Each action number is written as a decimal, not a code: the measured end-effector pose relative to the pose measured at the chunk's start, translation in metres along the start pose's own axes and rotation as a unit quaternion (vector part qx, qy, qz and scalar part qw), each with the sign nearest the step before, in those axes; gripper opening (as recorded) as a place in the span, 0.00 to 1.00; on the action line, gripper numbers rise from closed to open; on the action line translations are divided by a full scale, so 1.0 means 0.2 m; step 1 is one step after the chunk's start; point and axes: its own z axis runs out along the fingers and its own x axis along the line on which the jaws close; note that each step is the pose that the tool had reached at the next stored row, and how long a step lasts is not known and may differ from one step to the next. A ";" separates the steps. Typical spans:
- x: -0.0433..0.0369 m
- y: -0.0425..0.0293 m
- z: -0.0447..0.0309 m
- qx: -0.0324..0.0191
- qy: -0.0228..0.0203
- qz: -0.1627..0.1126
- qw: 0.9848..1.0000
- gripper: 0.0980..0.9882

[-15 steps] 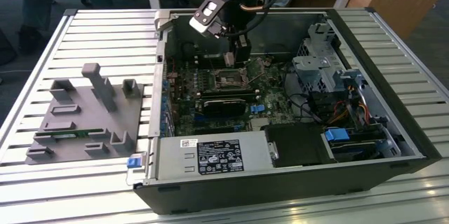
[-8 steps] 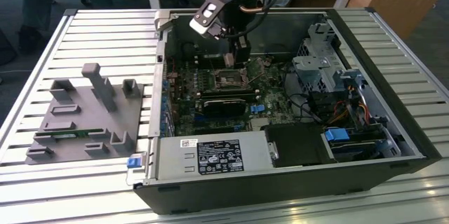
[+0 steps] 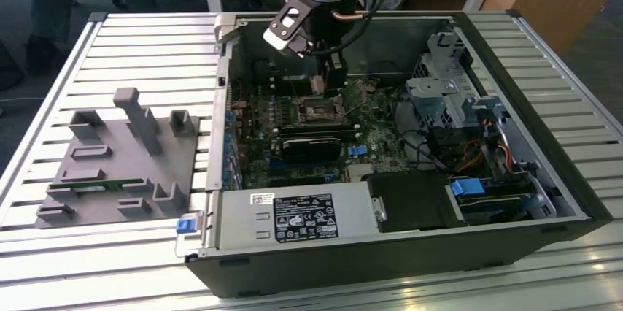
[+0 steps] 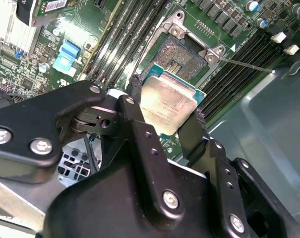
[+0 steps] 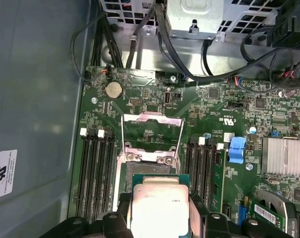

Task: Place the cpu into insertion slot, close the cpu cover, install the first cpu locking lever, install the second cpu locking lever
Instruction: 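Place the cpu into insertion slot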

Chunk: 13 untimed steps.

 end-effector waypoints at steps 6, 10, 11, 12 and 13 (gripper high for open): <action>-0.001 -0.002 0.029 0.000 0.000 0.000 1.000 0.50; 0.000 -0.003 0.029 0.000 0.000 0.000 1.000 0.50; 0.000 -0.003 0.029 0.000 0.000 0.000 1.000 0.50; -0.001 -0.002 0.029 0.000 0.000 0.000 1.000 0.50; 0.000 -0.003 0.030 0.000 0.000 0.000 1.000 0.50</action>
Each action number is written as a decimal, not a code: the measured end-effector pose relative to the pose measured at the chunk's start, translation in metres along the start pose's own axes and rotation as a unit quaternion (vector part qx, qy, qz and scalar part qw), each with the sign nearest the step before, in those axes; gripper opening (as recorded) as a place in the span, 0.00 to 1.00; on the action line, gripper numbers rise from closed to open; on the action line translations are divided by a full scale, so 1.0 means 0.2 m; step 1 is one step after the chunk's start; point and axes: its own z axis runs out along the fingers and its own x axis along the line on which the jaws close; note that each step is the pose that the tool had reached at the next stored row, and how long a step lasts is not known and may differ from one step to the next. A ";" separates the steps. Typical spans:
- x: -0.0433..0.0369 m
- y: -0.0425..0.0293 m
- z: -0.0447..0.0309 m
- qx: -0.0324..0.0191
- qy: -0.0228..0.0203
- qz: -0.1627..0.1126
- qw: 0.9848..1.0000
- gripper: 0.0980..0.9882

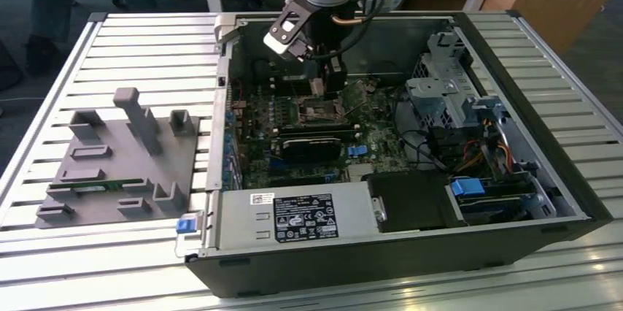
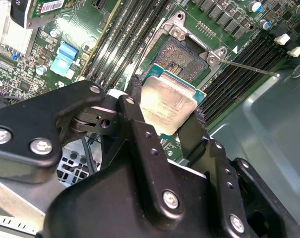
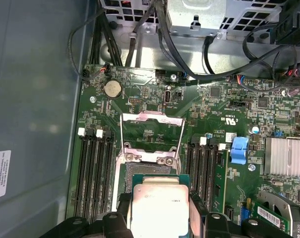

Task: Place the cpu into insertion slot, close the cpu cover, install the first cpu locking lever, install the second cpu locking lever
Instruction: 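Place the cpu into insertion slot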

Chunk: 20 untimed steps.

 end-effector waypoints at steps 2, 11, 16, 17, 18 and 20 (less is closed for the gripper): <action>0.000 0.000 0.001 0.000 0.000 0.000 1.000 0.50; 0.000 0.000 0.004 0.000 0.000 0.000 1.000 0.50; 0.000 -0.001 0.009 0.000 0.000 0.000 1.000 0.50; 0.000 -0.001 0.010 0.000 0.000 0.000 1.000 0.50; 0.000 -0.001 0.010 0.000 0.000 0.000 1.000 0.50; 0.000 -0.001 0.015 0.000 0.000 0.000 1.000 0.50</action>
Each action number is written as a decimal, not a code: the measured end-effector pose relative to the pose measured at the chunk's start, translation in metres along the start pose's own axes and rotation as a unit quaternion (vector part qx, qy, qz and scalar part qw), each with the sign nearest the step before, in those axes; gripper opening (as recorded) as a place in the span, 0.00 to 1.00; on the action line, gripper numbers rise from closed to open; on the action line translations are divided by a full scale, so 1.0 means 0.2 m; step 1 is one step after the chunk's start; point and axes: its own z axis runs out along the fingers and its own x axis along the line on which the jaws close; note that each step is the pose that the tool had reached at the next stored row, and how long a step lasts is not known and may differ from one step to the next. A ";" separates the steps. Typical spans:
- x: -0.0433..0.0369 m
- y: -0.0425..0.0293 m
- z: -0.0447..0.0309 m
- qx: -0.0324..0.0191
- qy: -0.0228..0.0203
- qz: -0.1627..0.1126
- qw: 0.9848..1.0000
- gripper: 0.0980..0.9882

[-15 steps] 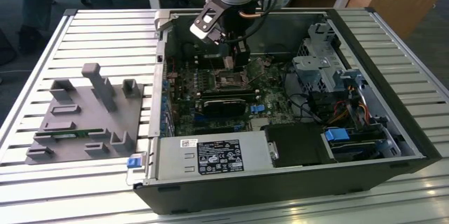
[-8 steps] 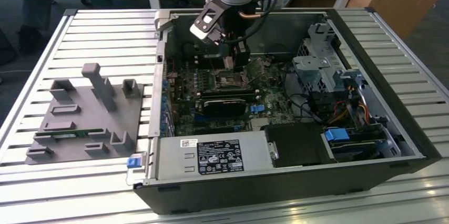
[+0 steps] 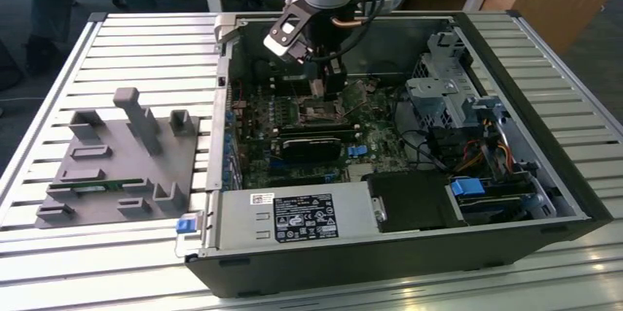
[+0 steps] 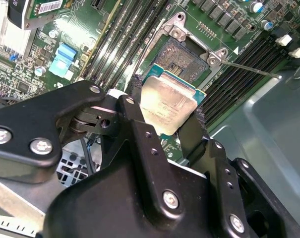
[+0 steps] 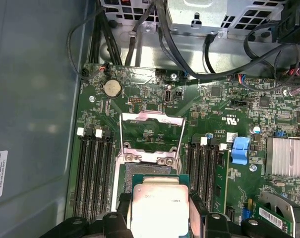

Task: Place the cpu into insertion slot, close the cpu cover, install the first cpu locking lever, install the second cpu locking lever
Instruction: 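Place the cpu into insertion slot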

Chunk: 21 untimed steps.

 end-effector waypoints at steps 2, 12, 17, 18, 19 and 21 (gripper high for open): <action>0.000 0.000 0.002 0.000 0.000 0.000 1.000 0.50; 0.000 -0.001 0.012 0.000 0.000 0.000 1.000 0.50; 0.000 -0.001 0.017 0.000 0.000 0.000 1.000 0.50; 0.000 -0.001 0.018 0.000 0.000 0.000 1.000 0.50; 0.000 -0.002 0.019 0.000 0.000 0.000 1.000 0.50; 0.000 -0.002 0.022 0.000 0.000 0.000 1.000 0.50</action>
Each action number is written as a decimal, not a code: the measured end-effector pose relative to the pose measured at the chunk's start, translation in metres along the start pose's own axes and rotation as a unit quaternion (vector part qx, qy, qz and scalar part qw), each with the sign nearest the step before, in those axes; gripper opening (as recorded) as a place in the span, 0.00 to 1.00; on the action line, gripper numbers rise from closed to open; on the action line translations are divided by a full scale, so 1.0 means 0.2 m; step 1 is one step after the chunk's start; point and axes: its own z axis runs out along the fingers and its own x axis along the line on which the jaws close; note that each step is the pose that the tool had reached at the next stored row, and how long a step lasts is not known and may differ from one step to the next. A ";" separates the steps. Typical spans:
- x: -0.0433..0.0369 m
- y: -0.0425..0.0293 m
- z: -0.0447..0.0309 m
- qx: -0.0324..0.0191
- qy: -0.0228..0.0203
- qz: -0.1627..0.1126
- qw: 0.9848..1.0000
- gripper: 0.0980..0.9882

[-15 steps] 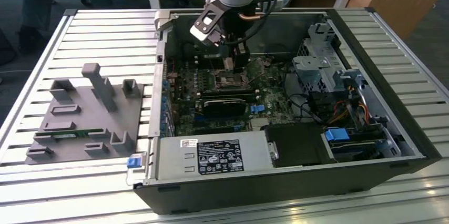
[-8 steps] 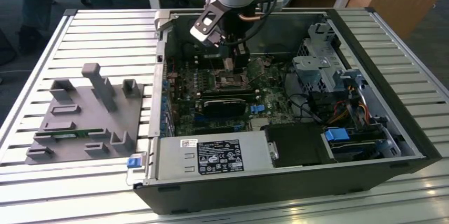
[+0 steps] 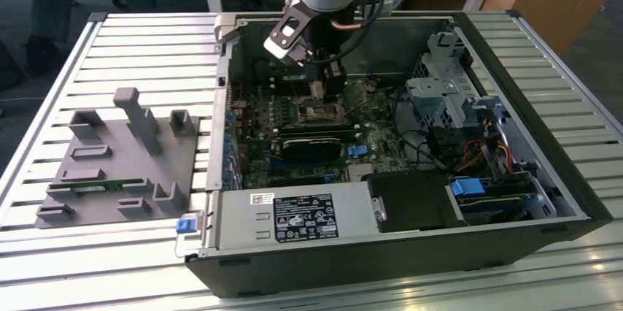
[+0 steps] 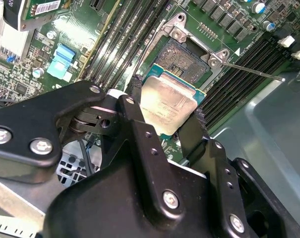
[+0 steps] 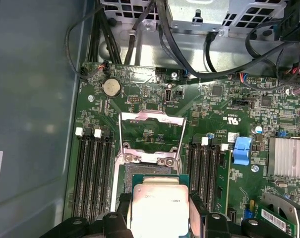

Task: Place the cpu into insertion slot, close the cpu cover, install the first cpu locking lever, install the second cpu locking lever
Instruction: 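Place the cpu into insertion slot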

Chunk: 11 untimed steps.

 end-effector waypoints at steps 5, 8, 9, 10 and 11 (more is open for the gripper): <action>0.000 -0.001 0.012 0.000 0.000 0.000 1.000 0.50; 0.000 -0.001 0.017 0.000 0.000 0.000 1.000 0.50; 0.000 -0.002 0.018 0.000 0.000 0.000 1.000 0.50; 0.000 -0.002 0.021 0.000 0.000 0.000 1.000 0.50; 0.000 -0.002 0.023 0.000 0.000 0.000 1.000 0.50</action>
